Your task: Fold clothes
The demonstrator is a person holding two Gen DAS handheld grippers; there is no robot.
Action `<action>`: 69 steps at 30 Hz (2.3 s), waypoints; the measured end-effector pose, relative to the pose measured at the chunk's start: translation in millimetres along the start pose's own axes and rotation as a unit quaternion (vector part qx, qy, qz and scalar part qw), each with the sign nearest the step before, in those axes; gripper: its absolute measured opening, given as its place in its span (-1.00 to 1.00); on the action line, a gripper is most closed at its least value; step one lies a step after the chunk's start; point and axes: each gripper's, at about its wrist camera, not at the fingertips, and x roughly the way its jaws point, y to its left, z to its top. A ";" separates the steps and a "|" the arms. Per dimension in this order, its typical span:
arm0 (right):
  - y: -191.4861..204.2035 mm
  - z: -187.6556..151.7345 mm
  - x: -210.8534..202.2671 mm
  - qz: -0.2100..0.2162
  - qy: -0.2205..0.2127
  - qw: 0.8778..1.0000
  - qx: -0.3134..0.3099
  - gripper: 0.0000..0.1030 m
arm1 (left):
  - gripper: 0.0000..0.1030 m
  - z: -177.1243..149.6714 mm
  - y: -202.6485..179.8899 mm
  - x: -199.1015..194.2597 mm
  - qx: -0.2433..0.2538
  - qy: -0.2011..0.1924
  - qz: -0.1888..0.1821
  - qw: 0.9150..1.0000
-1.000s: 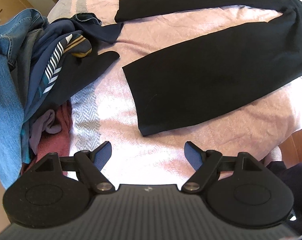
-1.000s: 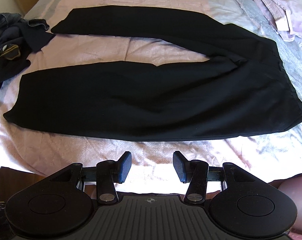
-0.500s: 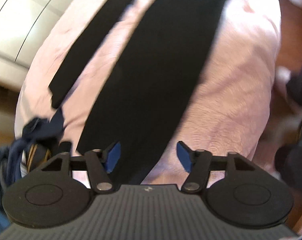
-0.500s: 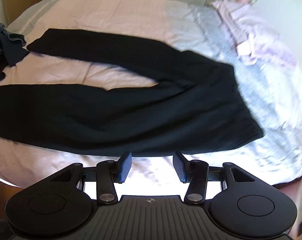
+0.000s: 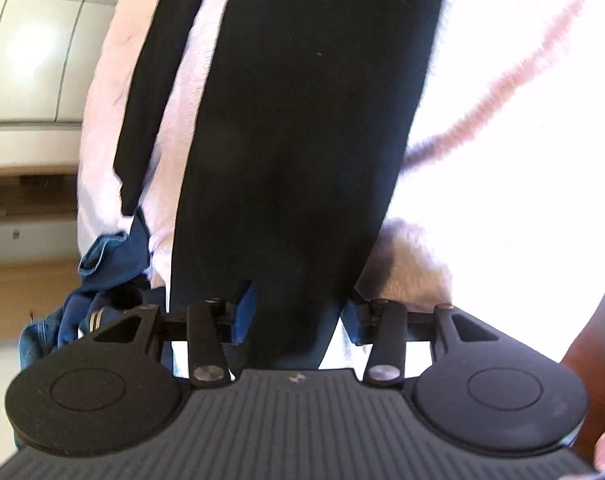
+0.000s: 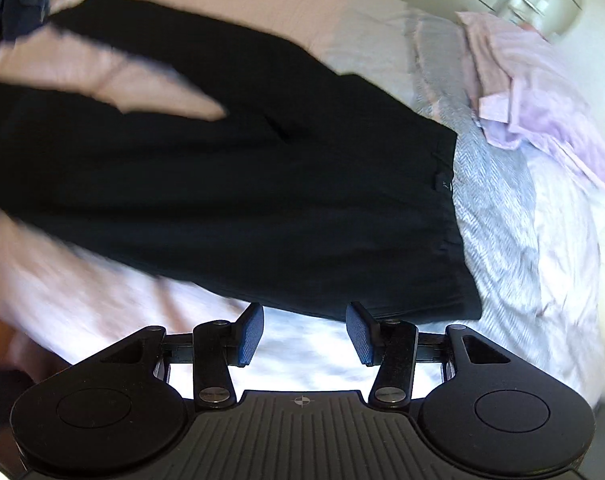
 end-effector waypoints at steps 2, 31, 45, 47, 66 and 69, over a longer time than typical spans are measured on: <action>-18.9 -14.5 25.8 -0.001 0.007 0.999 -0.043 -0.04 | -0.09 3.2 2.8 -0.7 -0.026 0.013 0.007 1.000; -19.8 -69.6 124.3 -0.079 -0.040 0.948 -0.306 -0.04 | -0.93 13.2 26.3 19.3 -0.050 0.045 0.009 0.998; -54.7 -92.2 142.5 -0.175 -0.062 0.933 -0.309 -0.04 | -0.93 24.8 27.7 25.9 -0.059 0.079 0.018 0.995; -62.1 -93.0 145.3 -0.173 -0.064 0.934 -0.307 -0.10 | -0.94 28.0 31.7 25.3 -0.070 0.088 0.019 0.993; -152.0 50.9 36.9 -0.072 -0.065 0.946 -0.308 -0.94 | -0.94 64.0 283.9 -33.7 -0.150 0.089 -0.048 0.984; -160.9 93.1 48.2 -0.070 -0.045 0.946 -0.312 -0.94 | -0.94 78.2 321.3 -5.8 -0.144 0.077 -0.074 0.984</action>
